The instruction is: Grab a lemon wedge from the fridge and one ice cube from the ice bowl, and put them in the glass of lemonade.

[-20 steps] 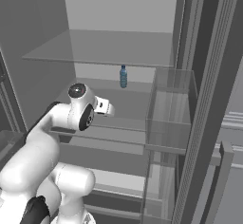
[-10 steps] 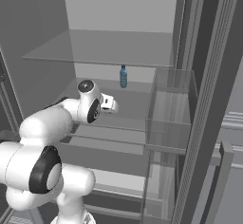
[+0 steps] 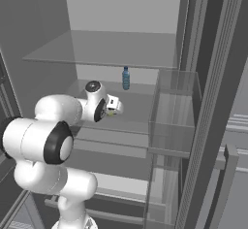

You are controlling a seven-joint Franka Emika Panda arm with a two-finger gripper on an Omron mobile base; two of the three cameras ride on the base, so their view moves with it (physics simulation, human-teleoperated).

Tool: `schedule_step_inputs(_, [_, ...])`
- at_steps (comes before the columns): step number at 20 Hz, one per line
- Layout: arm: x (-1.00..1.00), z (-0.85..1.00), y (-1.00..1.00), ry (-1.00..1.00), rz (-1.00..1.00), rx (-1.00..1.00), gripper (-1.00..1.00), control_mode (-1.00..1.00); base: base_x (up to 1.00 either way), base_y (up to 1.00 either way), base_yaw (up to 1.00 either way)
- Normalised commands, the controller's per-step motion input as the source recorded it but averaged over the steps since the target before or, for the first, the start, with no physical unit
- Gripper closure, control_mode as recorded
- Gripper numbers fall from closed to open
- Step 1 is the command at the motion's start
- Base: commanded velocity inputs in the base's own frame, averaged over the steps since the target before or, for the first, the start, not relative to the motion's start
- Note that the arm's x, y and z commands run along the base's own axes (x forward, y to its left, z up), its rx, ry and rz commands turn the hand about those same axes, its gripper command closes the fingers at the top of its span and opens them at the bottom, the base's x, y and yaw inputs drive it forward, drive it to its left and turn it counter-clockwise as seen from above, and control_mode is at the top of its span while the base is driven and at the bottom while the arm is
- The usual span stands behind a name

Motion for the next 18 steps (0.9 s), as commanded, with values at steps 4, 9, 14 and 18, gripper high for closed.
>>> schedule_step_inputs(4, [0.37, -0.30, 0.00, 0.01, 0.00, 0.00, -1.00, -1.00, 0.00, 0.00, 0.00])
schedule_step_inputs(9, [0.08, -0.23, 0.00, 0.04, 0.00, 0.00, -1.00, -1.00, 0.00, 0.00, 0.00])
schedule_step_inputs(14, [-0.06, -0.10, -0.04, 0.06, 0.00, 0.00, -1.00, -1.00, 0.00, 0.00, 0.00])
schedule_step_inputs(18, [-0.14, -0.12, -0.04, 0.08, 0.00, 0.00, -1.00, -1.00, 0.00, 0.00, 0.00])
